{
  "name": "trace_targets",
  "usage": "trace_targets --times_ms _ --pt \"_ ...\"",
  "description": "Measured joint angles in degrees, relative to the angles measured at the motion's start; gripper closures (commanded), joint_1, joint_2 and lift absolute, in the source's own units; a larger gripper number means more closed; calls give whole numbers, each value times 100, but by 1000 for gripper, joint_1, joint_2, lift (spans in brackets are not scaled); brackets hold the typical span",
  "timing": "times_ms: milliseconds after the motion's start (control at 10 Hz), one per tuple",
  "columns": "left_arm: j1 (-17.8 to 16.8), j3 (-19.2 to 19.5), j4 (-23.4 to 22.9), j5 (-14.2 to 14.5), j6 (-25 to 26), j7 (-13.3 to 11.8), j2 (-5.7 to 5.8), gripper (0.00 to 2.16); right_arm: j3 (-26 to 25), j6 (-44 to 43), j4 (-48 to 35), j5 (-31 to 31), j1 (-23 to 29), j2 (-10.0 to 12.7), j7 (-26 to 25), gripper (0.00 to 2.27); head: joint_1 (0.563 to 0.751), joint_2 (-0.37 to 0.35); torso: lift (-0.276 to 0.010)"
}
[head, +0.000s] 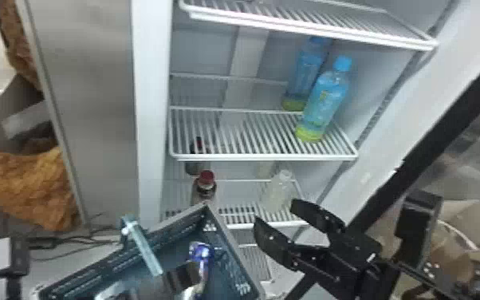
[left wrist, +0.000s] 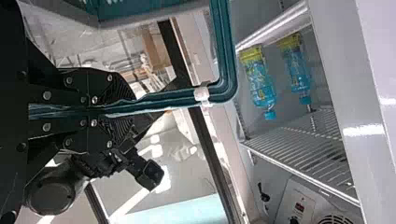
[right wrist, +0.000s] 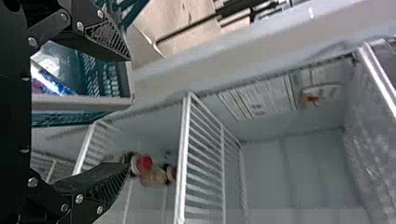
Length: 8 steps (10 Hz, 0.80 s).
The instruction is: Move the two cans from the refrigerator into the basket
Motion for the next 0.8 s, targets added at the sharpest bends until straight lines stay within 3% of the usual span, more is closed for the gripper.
trace_targets --times_ms 500,800 --pt "1 -47 -1 -2 26 0 3 1202 -457 -1593 407 -217 645 161 36 272 695 -350 -35" --pt "14 -60 -1 -2 39 0 -6 1202 -675 -2118 504 -145 954 375 31 272 695 -350 -35"
